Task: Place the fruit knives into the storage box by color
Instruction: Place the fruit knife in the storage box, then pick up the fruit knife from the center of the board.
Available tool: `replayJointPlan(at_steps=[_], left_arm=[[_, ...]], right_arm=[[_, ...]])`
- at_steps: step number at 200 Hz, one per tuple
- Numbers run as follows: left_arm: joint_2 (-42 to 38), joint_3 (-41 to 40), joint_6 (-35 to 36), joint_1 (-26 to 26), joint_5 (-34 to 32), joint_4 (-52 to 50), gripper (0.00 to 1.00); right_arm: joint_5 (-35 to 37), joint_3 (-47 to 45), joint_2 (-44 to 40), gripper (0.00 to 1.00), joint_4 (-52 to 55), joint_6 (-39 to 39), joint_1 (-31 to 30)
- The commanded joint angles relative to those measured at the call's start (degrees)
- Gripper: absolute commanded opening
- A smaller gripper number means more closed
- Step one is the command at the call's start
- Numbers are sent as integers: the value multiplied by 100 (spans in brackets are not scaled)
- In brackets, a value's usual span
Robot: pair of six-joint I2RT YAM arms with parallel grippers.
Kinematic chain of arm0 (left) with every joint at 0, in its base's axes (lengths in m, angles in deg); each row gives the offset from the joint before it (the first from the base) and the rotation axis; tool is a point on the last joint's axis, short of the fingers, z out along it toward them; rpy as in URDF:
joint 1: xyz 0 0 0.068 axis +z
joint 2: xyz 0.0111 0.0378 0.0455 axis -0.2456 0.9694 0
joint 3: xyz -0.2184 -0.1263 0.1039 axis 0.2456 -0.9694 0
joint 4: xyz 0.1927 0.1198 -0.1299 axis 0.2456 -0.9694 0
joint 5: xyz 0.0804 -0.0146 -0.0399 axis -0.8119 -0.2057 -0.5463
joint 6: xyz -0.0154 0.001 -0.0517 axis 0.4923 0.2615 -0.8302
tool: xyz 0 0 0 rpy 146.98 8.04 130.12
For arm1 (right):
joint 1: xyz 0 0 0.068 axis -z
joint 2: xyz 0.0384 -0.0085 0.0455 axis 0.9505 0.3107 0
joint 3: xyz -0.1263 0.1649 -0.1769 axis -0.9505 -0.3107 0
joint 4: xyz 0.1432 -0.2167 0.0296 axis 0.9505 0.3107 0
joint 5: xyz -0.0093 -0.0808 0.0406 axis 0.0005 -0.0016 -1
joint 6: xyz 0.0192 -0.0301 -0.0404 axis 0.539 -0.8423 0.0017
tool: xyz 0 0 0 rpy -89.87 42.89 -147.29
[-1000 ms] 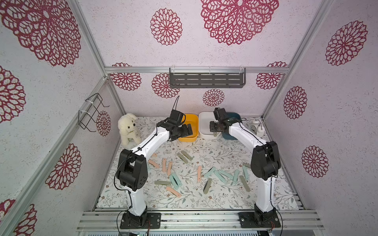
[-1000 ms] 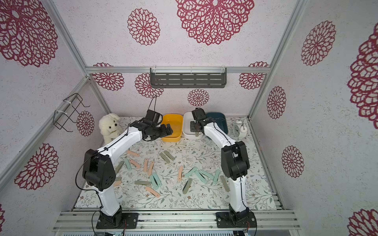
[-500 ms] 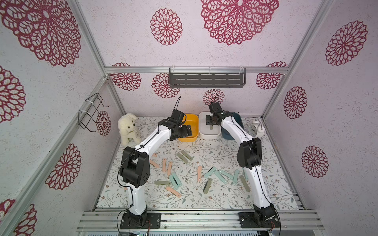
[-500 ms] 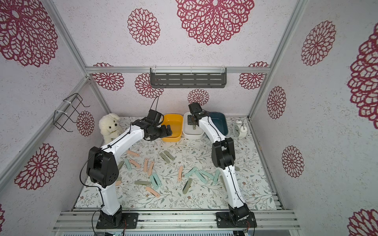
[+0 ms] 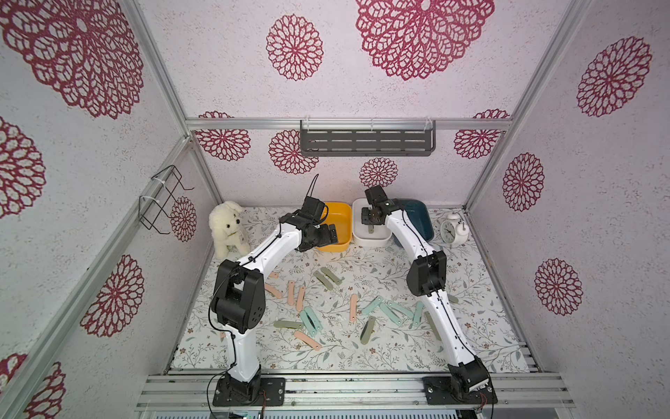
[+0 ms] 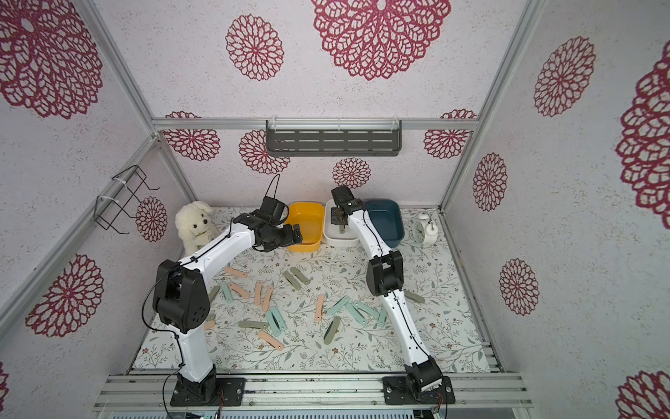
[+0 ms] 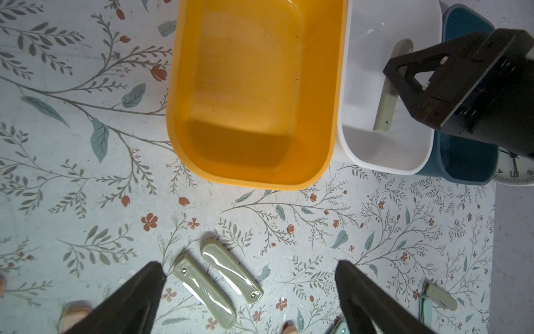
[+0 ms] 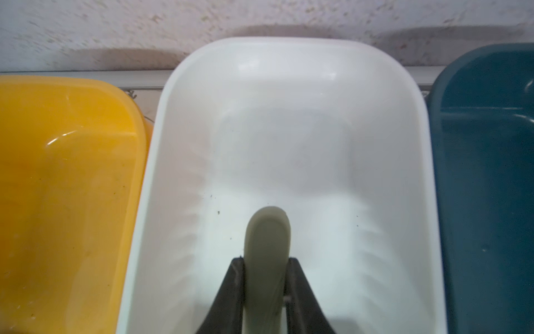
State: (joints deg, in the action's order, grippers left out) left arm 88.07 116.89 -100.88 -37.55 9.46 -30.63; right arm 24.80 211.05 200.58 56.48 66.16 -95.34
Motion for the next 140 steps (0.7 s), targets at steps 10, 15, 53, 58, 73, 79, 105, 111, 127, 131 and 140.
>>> replayJointPlan(at_steps=[10, 15, 53, 58, 73, 79, 105, 111, 127, 131, 140], left_arm=[[-144, -260, -35, 92, -67, -53, 97], [-154, -271, -43, 92, -57, -52, 97], [-239, -301, 78, 148, -51, -187, 97], [-246, -302, 94, 157, -59, -219, 97], [-287, -313, 112, 201, -96, -276, 97], [-311, -324, 105, 200, -92, -291, 97], [-411, -457, 84, 215, -80, -303, 97], [-424, -478, 64, 215, -56, -346, 97], [-499, -524, 33, 206, 9, -557, 97], [-511, -545, 34, 194, 34, -604, 97], [-556, -598, 45, 194, 69, -740, 97]], right_arm=[[43, 328, 163, 22, 145, 79, 68], [39, 329, 172, 23, 145, 63, 68], [138, 337, 140, 31, 76, -15, 75], [149, 337, 117, 33, 65, -26, 77], [208, 337, 33, 39, 28, -43, 83], [210, 337, 9, 43, 21, -47, 85], [155, 399, -188, 54, 139, -109, 69], [141, 481, -225, 57, 242, -135, 48], [154, 764, -310, 64, 531, -269, -54], [181, 747, -379, 66, 585, -319, -96], [230, 789, -473, 70, 730, -394, -176]])
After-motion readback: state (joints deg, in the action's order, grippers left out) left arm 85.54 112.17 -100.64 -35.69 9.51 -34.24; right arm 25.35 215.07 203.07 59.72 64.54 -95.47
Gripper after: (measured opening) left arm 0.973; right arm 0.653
